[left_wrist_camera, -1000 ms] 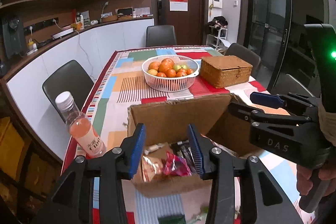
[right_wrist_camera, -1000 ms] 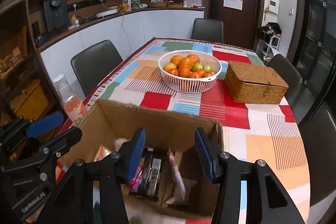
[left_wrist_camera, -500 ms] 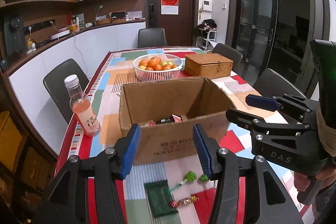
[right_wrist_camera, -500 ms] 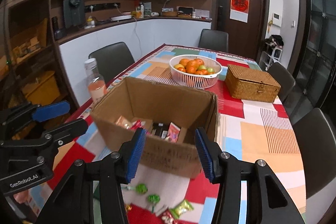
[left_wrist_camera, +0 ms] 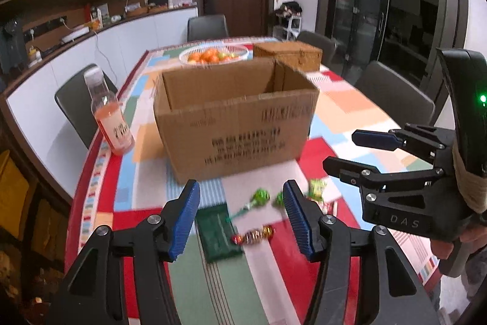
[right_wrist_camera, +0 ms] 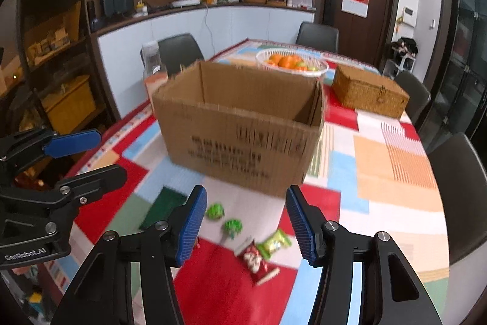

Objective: Organize snacks
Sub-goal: 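Move both tools back over the remaining snacks on the table, then grasp the gold-wrapped candy with the left tool while the right grasps the red cracker pack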

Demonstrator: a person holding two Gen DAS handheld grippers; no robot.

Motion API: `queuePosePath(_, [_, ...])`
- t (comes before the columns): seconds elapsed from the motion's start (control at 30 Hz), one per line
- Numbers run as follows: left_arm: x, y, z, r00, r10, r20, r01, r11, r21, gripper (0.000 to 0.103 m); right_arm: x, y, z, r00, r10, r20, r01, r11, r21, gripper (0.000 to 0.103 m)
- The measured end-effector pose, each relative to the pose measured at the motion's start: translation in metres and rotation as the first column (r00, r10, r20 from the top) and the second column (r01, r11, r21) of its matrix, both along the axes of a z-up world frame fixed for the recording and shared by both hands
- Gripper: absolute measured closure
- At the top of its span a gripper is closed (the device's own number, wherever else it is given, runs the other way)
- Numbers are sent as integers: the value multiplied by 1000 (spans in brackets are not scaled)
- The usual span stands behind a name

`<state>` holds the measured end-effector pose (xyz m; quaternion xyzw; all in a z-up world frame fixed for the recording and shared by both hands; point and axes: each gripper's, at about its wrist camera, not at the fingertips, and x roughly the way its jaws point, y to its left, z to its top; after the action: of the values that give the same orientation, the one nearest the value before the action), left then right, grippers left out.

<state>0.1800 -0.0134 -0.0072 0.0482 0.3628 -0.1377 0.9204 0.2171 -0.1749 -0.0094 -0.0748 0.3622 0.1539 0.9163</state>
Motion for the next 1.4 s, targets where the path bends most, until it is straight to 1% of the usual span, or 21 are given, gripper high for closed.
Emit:
queuePosePath(0.27, [-4, -7, -37, 995, -28, -94, 31, 999, 36, 47, -12, -7, -39, 993, -14, -115, 13, 1000, -9, 48])
queuePosePath(0.5, [5, -14, -70, 981, -64, -185, 81, 993, 85, 47, -7, -12, -71, 977, -30, -210, 22, 999, -44, 48])
queuePosePath(0.7, [17, -19, -94, 967, -92, -237, 124, 985, 122, 47, 1, -15, -91, 966, -55, -253, 36, 996, -80, 48])
queuePosePath(0.97, [35, -24, -117, 952, -108, -288, 158, 975, 158, 47, 11, -16, -111, 952, -67, -299, 35, 993, -111, 48])
queuePosePath(1.07, [39, -27, -122, 950, -113, -291, 165, 973, 163, 48, 15, -17, -117, 947, -73, -314, 37, 992, -117, 48])
queuePosePath(1.2, [47, -30, -129, 944, -120, -307, 172, 974, 150, 57, 20, -19, -124, 940, -73, -332, 40, 993, -108, 48])
queuePosePath(1.23, [48, -31, -130, 946, -118, -302, 170, 974, 151, 58, 21, -20, -124, 939, -72, -335, 40, 994, -103, 48])
queuePosePath(1.27, [49, -32, -129, 949, -117, -294, 167, 974, 150, 60, 22, -20, -125, 938, -72, -338, 41, 994, -99, 49])
queuePosePath(1.3, [51, -31, -129, 948, -115, -296, 162, 977, 140, 61, 23, -20, -126, 938, -71, -340, 41, 995, -95, 54])
queuePosePath(1.4, [53, -32, -129, 943, -117, -310, 156, 982, 104, 63, 24, -19, -127, 933, -60, -354, 37, 997, -71, 60])
